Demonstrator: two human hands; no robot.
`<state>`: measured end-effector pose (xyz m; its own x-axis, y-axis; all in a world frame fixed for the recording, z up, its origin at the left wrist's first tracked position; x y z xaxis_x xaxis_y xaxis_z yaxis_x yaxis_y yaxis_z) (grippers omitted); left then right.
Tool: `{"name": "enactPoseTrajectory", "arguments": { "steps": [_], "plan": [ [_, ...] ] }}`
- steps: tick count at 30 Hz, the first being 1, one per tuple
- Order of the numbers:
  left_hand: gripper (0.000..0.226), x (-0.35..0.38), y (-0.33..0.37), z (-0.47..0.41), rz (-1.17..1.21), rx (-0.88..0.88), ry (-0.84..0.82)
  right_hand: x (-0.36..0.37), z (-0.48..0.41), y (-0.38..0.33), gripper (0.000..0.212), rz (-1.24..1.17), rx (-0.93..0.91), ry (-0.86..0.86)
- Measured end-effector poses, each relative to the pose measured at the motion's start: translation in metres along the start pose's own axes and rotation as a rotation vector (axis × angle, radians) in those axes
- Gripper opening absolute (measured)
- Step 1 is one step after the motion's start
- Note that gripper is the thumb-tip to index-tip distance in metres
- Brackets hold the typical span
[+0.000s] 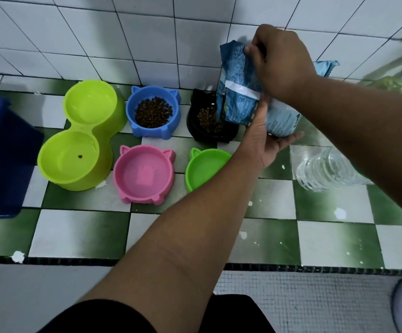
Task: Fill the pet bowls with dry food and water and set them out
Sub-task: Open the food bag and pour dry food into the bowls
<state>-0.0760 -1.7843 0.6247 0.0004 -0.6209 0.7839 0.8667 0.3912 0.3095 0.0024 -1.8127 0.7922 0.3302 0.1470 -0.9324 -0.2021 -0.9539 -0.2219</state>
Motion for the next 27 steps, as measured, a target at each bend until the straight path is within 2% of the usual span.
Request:
{"name": "enactPoseTrajectory", "arguments": {
  "steps": [10, 17, 22, 27],
  "plan": [
    [0.075, 0.0, -0.004, 0.003, -0.069, -0.025, 0.019, -0.008, 0.006, 0.014, 0.03, -0.007, 0.02, 0.018],
    [0.073, -0.006, 0.003, 0.009, -0.163, 0.007, 0.094, -0.023, 0.025, 0.036, 0.03, -0.002, 0.157, 0.074],
    [0.102, -0.004, 0.007, 0.019, -0.231, 0.049, 0.138, -0.035, 0.037, 0.041, 0.029, -0.06, 0.203, 0.11],
    [0.07, 0.003, 0.022, 0.033, -0.274, 0.068, 0.076, -0.057, 0.042, 0.044, 0.029, -0.178, 0.273, 0.228]
  ]
}}
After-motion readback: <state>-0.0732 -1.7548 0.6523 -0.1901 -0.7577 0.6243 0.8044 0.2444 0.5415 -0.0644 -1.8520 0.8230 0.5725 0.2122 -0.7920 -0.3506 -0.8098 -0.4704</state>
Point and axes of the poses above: each hand's wrist, its own z-axis away from the middle knuckle, its own x-axis out of the palm, y = z × x, the point moved 8 cm from there along -z, towards the middle knuckle, and after that the axes turned 7 degrees about z, right-handed, at the moved point
